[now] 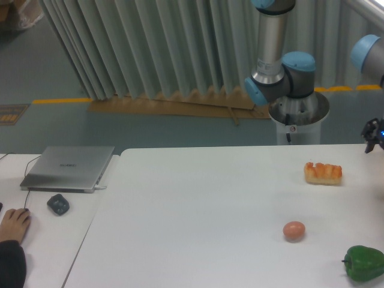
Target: Place the red peppers in a basket
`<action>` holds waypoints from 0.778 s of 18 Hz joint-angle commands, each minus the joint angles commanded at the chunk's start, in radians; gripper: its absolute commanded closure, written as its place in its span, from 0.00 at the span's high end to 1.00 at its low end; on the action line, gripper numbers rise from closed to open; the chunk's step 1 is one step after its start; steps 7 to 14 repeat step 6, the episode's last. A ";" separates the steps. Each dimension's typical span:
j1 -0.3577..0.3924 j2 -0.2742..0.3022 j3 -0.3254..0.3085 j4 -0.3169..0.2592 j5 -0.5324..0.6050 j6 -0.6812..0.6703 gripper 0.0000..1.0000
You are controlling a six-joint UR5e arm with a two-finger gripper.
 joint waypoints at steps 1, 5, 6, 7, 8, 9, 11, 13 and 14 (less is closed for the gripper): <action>-0.018 -0.003 -0.002 0.002 0.002 -0.009 1.00; -0.025 -0.005 -0.002 0.000 0.002 -0.015 1.00; -0.025 -0.005 -0.002 0.000 0.003 -0.017 1.00; -0.025 -0.005 -0.002 0.000 0.003 -0.017 1.00; -0.025 -0.005 -0.002 0.000 0.003 -0.017 1.00; -0.025 -0.005 -0.002 0.000 0.003 -0.017 1.00; -0.025 -0.005 -0.002 0.000 0.003 -0.017 1.00; -0.025 -0.005 -0.002 0.000 0.003 -0.017 1.00; -0.025 -0.005 -0.002 0.000 0.003 -0.017 1.00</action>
